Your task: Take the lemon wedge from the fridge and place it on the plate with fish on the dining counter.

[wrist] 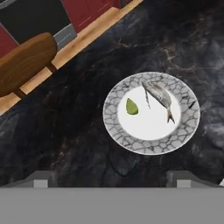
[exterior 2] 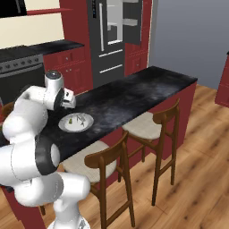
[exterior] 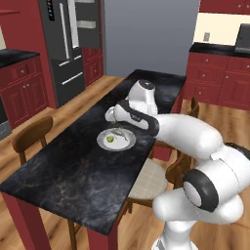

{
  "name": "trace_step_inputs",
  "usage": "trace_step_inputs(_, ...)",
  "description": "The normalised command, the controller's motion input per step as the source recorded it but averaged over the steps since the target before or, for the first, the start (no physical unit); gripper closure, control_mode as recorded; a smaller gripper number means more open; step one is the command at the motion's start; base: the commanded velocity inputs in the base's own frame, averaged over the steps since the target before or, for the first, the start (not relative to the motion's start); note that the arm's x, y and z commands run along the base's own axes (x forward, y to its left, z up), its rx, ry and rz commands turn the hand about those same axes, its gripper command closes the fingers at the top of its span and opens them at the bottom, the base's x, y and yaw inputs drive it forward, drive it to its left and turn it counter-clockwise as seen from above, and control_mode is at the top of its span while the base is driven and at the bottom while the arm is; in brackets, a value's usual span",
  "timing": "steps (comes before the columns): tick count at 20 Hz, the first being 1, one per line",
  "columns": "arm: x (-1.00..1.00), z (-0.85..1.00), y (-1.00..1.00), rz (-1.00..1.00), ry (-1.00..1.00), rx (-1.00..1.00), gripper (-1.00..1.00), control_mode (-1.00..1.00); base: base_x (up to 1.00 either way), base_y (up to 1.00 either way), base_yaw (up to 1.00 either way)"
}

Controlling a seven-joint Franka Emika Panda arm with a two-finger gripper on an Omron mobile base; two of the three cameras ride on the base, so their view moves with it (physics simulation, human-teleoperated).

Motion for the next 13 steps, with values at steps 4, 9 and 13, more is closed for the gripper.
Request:
trace_step_inputs(4, -1.0, 0.58, -1.0, 0.0, -0.48, 0.01, -1.0, -1.0, 0.0, 0.0, 0.0)
trace_step_inputs(9, -1.0, 0.33, -1.0, -0.04, -0.6, 0.02, -1.0, -1.0, 0.0, 0.0, 0.0)
trace_step_inputs(13, -0.51, 0.0, -0.26, -0.11, -0.05, 0.05, -1.0, -1.0, 0.0, 0.0, 0.0)
